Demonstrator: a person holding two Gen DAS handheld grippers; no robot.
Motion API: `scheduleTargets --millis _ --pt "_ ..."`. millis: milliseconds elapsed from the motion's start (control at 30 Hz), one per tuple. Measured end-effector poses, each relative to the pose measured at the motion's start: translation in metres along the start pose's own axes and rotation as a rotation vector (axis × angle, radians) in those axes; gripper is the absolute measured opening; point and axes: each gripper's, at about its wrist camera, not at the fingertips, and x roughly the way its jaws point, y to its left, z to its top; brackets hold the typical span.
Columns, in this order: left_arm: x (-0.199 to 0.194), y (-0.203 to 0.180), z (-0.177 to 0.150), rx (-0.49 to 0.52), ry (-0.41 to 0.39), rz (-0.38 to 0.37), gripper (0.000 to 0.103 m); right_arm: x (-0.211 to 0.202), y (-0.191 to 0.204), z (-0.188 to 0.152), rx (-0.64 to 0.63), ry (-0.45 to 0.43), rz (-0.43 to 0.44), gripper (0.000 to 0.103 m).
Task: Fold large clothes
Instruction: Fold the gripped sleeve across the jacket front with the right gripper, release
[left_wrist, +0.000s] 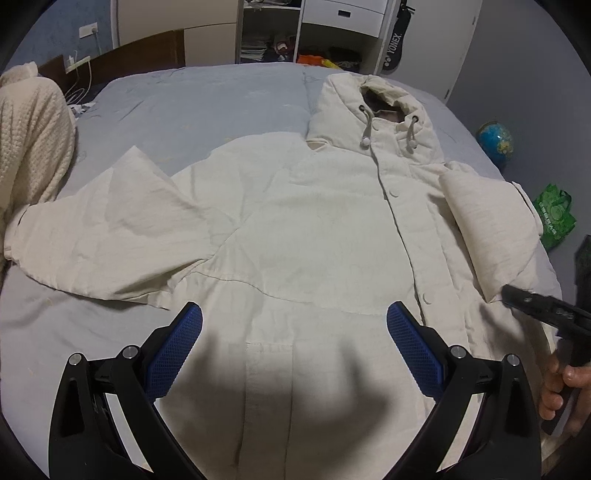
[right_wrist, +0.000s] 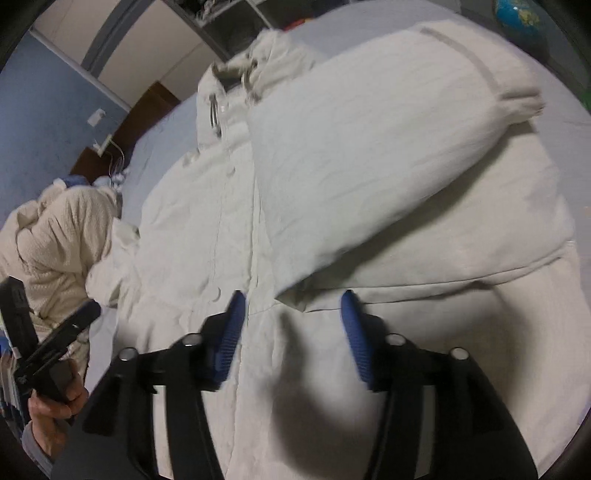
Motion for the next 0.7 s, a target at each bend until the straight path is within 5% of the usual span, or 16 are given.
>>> scheduleTargets --millis 400,700 --pt "-0.003 0.000 -0.001 0.007 -0.025 -0.008 0.096 -0.051 -0.074 0.038 0.321 -0.198 0.062 0.053" --pt "-0.001 0.018 0.004 -0.091 -0.020 0.002 0.096 -0.039 -0.112 0.067 0.515 -0.260 0.078 0.051"
